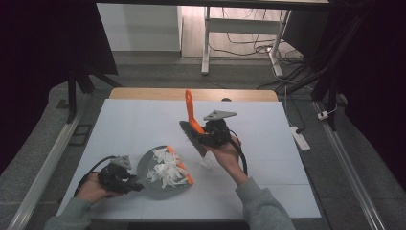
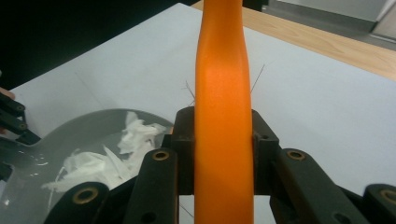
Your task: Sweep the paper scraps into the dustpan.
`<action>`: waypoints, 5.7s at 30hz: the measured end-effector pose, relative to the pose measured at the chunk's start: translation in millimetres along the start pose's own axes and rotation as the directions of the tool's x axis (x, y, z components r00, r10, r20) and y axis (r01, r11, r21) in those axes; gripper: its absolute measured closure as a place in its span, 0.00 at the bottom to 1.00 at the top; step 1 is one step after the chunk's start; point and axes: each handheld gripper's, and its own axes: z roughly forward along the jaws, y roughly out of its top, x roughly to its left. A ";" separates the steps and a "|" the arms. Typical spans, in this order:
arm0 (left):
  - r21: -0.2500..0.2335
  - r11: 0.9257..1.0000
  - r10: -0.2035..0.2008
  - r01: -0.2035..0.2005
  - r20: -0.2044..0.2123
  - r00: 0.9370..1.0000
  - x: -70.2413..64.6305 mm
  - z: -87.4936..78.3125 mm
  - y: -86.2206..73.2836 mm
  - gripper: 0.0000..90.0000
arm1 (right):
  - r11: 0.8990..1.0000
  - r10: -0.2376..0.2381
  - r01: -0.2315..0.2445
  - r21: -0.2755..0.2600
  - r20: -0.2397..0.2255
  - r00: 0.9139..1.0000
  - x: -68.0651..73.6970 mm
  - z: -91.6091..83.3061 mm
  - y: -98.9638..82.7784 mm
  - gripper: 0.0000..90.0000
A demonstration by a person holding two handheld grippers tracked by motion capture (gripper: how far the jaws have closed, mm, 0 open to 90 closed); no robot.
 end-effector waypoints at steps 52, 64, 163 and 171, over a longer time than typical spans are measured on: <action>0.002 1.000 0.019 -0.019 0.013 1.000 -9.3 7.7 9.7 0.68 | 0.996 0.026 -0.030 0.089 0.045 0.999 -4.3 -9.7 -24.3 0.78; 0.002 1.000 0.019 -0.019 0.014 1.000 -9.4 8.1 10.0 0.68 | 0.976 0.090 -0.111 0.189 0.118 0.989 -31.7 -10.7 -43.0 0.78; 0.002 1.000 0.023 -0.023 0.017 1.000 -12.9 12.0 14.1 0.68 | 0.975 0.055 -0.054 0.214 0.000 0.998 23.5 37.3 -36.3 0.78; 0.002 1.000 0.022 -0.022 0.018 1.000 -12.8 12.1 14.0 0.68 | 0.984 0.028 -0.005 0.178 -0.122 0.992 60.7 37.1 -29.8 0.78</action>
